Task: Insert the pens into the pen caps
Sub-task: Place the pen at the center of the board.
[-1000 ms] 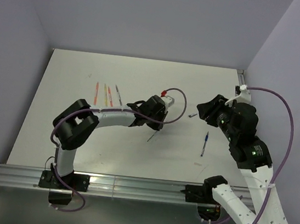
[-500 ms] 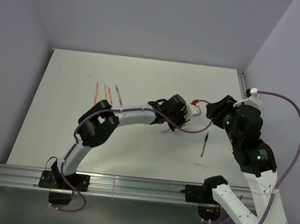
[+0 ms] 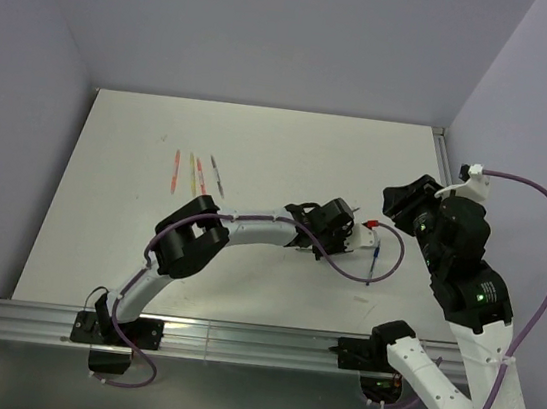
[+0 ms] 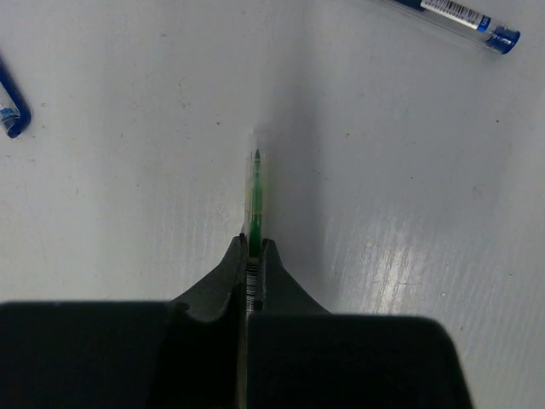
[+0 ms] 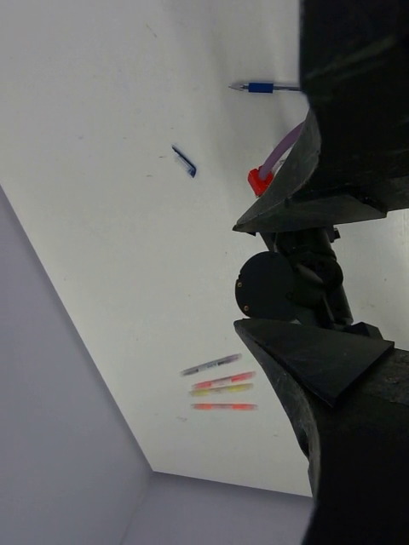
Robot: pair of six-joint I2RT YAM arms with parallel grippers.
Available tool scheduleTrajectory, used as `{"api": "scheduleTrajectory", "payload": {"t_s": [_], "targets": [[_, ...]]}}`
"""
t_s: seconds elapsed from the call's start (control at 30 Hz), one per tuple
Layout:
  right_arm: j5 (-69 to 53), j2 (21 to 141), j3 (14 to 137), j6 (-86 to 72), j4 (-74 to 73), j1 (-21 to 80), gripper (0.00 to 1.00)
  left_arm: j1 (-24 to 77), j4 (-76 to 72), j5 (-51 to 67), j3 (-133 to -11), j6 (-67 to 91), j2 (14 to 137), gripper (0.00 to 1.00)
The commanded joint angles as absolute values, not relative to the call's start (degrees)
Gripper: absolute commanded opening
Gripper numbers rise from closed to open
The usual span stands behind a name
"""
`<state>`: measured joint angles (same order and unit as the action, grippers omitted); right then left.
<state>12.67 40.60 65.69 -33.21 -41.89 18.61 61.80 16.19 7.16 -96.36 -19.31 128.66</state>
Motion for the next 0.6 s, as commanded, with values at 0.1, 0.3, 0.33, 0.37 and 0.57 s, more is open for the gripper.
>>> {"api": "scheduleTrajectory", "payload": {"t_s": [0.1, 0.3, 0.33, 0.37, 0.57], "targets": [[14.1, 40.4, 67.9, -33.3, -41.8, 18.9, 0.53, 61.7, 16.8, 4.2, -94.3, -21.3, 127.9, 0.01], [14.3, 40.2, 68.6, -33.0, -42.5, 18.9, 0.53, 61.8, 17.1, 2.5, -94.7, -21.2, 127.4, 0.06], [14.3, 40.3, 68.6, -33.0, -42.5, 18.9, 0.53, 61.8, 16.9, 2.3, -94.6, -21.0, 127.1, 0.08], [14.3, 40.3, 68.8, -32.9, -42.6, 18.9, 0.53, 61.8, 16.4, 2.1, -94.5, -20.8, 126.6, 0.09], [14.5, 40.5, 69.3, -32.7, -42.9, 18.9, 0.54, 61.8, 16.3, 2.5, -95.5, -20.7, 125.6, 0.11]]}}
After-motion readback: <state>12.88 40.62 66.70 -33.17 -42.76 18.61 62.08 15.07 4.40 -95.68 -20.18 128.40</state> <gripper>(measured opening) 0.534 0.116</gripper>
